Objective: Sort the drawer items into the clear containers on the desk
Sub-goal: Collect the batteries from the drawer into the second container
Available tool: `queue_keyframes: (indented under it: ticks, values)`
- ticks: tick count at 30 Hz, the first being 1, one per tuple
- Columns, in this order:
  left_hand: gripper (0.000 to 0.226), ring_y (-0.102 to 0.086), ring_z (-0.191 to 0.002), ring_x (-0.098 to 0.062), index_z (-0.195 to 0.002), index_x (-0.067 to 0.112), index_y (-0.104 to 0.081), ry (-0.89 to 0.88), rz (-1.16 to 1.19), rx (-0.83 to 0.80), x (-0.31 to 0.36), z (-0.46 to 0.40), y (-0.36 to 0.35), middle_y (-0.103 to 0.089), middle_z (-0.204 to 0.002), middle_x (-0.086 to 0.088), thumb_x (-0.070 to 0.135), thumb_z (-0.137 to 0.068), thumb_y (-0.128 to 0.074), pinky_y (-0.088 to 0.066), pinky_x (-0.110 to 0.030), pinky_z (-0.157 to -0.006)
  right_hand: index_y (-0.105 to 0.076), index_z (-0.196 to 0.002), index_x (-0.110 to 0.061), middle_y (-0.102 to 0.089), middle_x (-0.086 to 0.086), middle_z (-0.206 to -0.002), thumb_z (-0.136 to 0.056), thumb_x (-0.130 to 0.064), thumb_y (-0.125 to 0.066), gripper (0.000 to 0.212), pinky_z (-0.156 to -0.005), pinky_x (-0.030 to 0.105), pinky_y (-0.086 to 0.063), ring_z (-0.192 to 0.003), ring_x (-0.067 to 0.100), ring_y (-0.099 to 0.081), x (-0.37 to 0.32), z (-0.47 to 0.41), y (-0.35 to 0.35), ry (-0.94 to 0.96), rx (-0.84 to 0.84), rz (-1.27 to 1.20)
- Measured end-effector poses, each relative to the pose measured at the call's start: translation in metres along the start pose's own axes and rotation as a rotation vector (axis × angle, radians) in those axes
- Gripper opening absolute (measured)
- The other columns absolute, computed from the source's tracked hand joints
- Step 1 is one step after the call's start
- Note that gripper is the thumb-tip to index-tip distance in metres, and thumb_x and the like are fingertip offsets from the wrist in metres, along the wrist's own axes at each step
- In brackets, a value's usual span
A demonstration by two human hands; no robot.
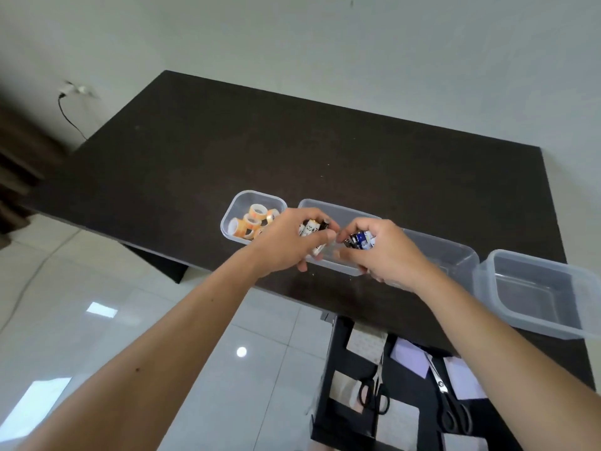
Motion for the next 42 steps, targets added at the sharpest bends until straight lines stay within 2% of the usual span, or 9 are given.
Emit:
queue_keyframes:
  ticks: [7, 10, 12, 16, 19, 24, 30, 38, 42]
  values:
    - [0.020, -0.079, -0.080, -0.022, -0.122, 0.021, -0.069, 0.169, 0.083, 0.109, -0.022, -0.044, -0.026, -0.072, -0.111, -0.001, 0.024, -0.102, -0.069, -0.069, -0.042, -0.070, -0.065, -0.124, -0.033, -0.067, -0.006, -0.116, -0.084, -0.025, -0.086, 0.046, -0.061, 0.026, -0.049, -0.082, 0.014, -0.066, 0.013, -0.048, -0.003, -0.085, 0.002, 0.081]
    - [0.029, -0.078, -0.083, -0.020, -0.130, 0.017, -0.065, 0.235, 0.134, 0.145, -0.032, -0.053, -0.035, -0.069, -0.120, -0.006, 0.016, -0.102, -0.069, -0.069, -0.039, -0.069, -0.059, -0.136, -0.033, -0.058, -0.003, -0.129, -0.087, -0.019, -0.084, 0.057, -0.053, 0.020, -0.049, -0.079, 0.016, -0.069, 0.016, -0.054, -0.008, -0.115, 0.026, 0.087]
    - [0.036, -0.073, -0.087, -0.015, -0.135, 0.016, -0.062, 0.221, 0.101, 0.144, -0.033, -0.056, -0.036, -0.066, -0.127, -0.006, 0.014, -0.100, -0.070, -0.065, -0.026, -0.063, -0.058, -0.139, -0.033, -0.054, 0.001, -0.135, -0.087, -0.016, -0.083, 0.060, -0.054, 0.020, -0.055, -0.082, 0.019, -0.074, 0.019, -0.055, -0.010, -0.128, 0.034, 0.033]
    - [0.042, -0.063, -0.117, -0.016, -0.137, 0.023, -0.063, 0.189, -0.034, 0.147, -0.037, -0.061, -0.032, -0.066, -0.136, 0.000, 0.019, -0.097, -0.074, -0.049, -0.025, -0.085, -0.061, -0.136, -0.038, -0.059, -0.006, -0.129, -0.090, -0.016, -0.080, 0.055, -0.077, 0.031, -0.060, -0.106, 0.019, -0.069, 0.025, -0.053, -0.007, -0.078, 0.015, 0.037]
    - [0.037, -0.064, -0.117, -0.013, -0.133, 0.022, -0.066, 0.163, 0.011, 0.137, -0.034, -0.061, -0.031, -0.069, -0.130, 0.001, 0.015, -0.097, -0.073, -0.051, -0.027, -0.091, -0.068, -0.126, -0.035, -0.069, -0.011, -0.115, -0.089, -0.012, -0.079, 0.045, -0.091, 0.036, -0.058, -0.110, 0.014, -0.068, 0.027, -0.055, -0.004, -0.045, 0.036, 0.004]
    - [0.032, -0.072, -0.106, -0.016, -0.125, 0.022, -0.069, 0.121, 0.036, 0.172, -0.028, -0.057, -0.028, -0.070, -0.124, 0.000, 0.015, -0.095, -0.076, -0.061, -0.037, -0.092, -0.072, -0.120, -0.028, -0.073, -0.009, -0.110, -0.088, -0.004, -0.077, 0.040, -0.095, 0.035, -0.059, -0.104, 0.010, -0.073, 0.025, -0.052, 0.000, -0.005, 0.090, -0.042]
    - [0.028, -0.070, -0.101, 0.003, -0.122, 0.030, -0.070, -0.099, -0.023, 0.172, -0.009, -0.034, -0.020, -0.072, -0.118, 0.013, 0.013, -0.100, -0.069, -0.057, -0.021, -0.088, -0.073, -0.113, -0.030, -0.076, -0.008, -0.105, -0.087, -0.006, -0.080, 0.036, -0.095, 0.039, -0.062, -0.097, 0.005, -0.075, 0.023, -0.028, 0.007, 0.053, 0.132, -0.107]
    - [0.018, -0.075, -0.105, -0.012, -0.119, 0.026, -0.072, -0.149, 0.135, 0.156, 0.001, 0.004, -0.053, -0.076, -0.114, 0.011, 0.021, -0.102, -0.068, -0.062, -0.042, -0.099, -0.074, -0.112, -0.029, -0.077, -0.007, -0.103, -0.087, -0.012, -0.086, 0.033, -0.092, 0.036, -0.063, -0.094, 0.012, -0.075, 0.045, 0.051, 0.027, 0.023, 0.203, -0.111]
    - [0.016, -0.077, -0.100, -0.021, -0.116, 0.024, -0.073, -0.172, 0.231, 0.041, -0.007, 0.030, -0.093, -0.076, -0.107, 0.006, 0.021, -0.101, -0.069, -0.061, -0.051, -0.098, -0.075, -0.112, -0.030, -0.078, -0.007, -0.104, -0.087, -0.014, -0.086, 0.031, -0.090, 0.024, -0.058, -0.093, 0.009, -0.075, 0.078, 0.109, 0.040, -0.052, 0.204, -0.141]
Point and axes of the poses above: each hand's wrist, its own z-axis away from the middle knuckle, its own y-axis out of the back of the hand, x = y × z, the point moved 1 cm from there along -z, towards the middle knuckle
